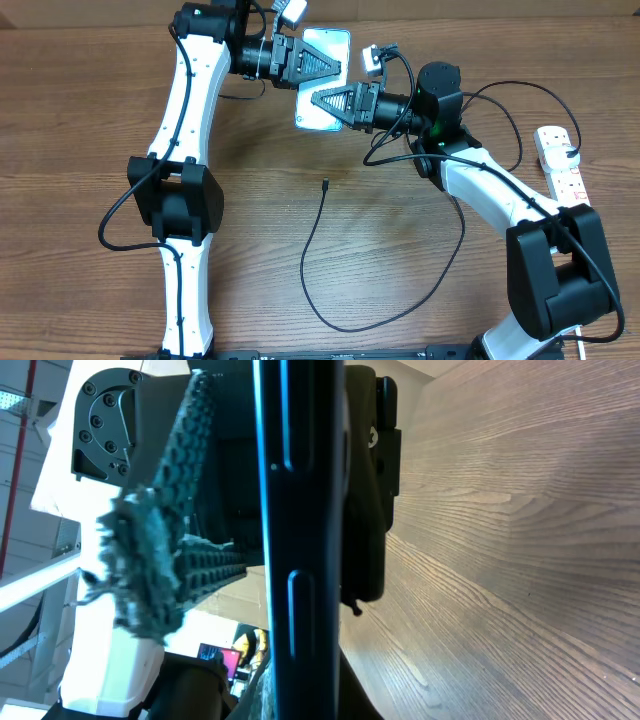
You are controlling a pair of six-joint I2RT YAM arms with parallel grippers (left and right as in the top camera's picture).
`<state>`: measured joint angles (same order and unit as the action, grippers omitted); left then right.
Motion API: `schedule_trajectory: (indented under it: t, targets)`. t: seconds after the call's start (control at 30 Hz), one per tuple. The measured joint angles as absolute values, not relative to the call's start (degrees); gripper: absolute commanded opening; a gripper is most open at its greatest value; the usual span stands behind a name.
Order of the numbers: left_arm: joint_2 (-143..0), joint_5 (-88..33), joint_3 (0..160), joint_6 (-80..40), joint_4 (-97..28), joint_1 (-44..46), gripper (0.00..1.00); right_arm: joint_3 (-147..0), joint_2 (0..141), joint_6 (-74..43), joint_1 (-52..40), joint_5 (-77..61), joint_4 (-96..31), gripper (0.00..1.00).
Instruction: Plug charger to phone and switch on socket
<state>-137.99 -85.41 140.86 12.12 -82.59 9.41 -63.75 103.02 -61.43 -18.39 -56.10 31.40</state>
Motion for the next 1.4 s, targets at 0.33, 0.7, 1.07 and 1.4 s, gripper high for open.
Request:
schedule_trajectory:
  t: [0.33, 0.7, 1.07, 1.4]
  targets:
    - [-138.0, -84.9, 140.9, 11.8, -82.5, 9.4, 0.04, -63.8, 102.2, -61.1, -18.5, -56.1, 30.8, 0.14]
    - [-138.0, -68.3, 140.9, 5.6, -82.7, 10.9, 0.04, -63.7, 102.5, -58.3, -19.2, -56.2, 20.2, 0.65]
    - [-138.0, -40.2, 140.9, -2.7, -88.9, 8.8, 0.04, -63.7, 102.5, -43.2, -18.4, -52.0, -4.4, 0.96]
    - [-138.0, -24.5, 140.9, -5.7, -95.1, 8.3, 0.04, -63.7, 102.6, -38.3, -25.1, -33.8, -17.6, 0.76]
